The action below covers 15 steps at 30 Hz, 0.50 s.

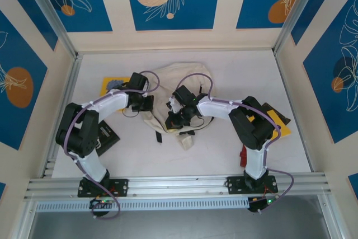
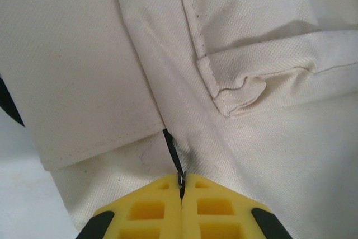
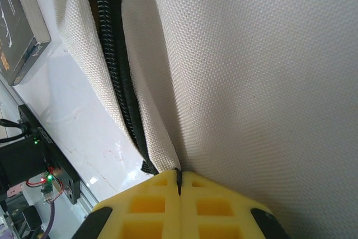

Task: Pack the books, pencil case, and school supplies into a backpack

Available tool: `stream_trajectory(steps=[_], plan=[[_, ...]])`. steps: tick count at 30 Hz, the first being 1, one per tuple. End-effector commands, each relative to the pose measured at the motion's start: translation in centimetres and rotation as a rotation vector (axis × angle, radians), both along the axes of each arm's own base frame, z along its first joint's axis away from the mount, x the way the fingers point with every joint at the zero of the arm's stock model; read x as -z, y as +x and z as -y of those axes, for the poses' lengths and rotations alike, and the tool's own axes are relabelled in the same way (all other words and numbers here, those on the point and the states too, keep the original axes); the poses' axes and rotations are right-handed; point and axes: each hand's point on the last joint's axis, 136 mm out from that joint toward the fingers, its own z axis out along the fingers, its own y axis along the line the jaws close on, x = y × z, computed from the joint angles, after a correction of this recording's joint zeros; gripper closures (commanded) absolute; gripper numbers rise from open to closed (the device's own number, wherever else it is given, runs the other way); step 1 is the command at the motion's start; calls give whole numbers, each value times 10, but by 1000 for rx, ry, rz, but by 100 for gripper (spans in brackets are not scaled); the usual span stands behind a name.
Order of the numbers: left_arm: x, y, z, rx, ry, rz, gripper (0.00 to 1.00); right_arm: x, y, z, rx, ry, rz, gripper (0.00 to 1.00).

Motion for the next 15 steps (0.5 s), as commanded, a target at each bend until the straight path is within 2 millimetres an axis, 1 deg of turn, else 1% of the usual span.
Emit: stream_trajectory(steps=[1,9,13,15], plan=[[-16,40,-20,-44,63,118,100,12,-35,21,-33,-91,-107,100],[-33,67,-8,-12,4,196,100,8,-36,15,-43,-64,-95,100],[-41,74,6,32,-60,232,100,6,-32,11,-37,-47,-85,100],[-42,75,10,44,-75,234,100,3,-28,8,-27,-36,-74,100]])
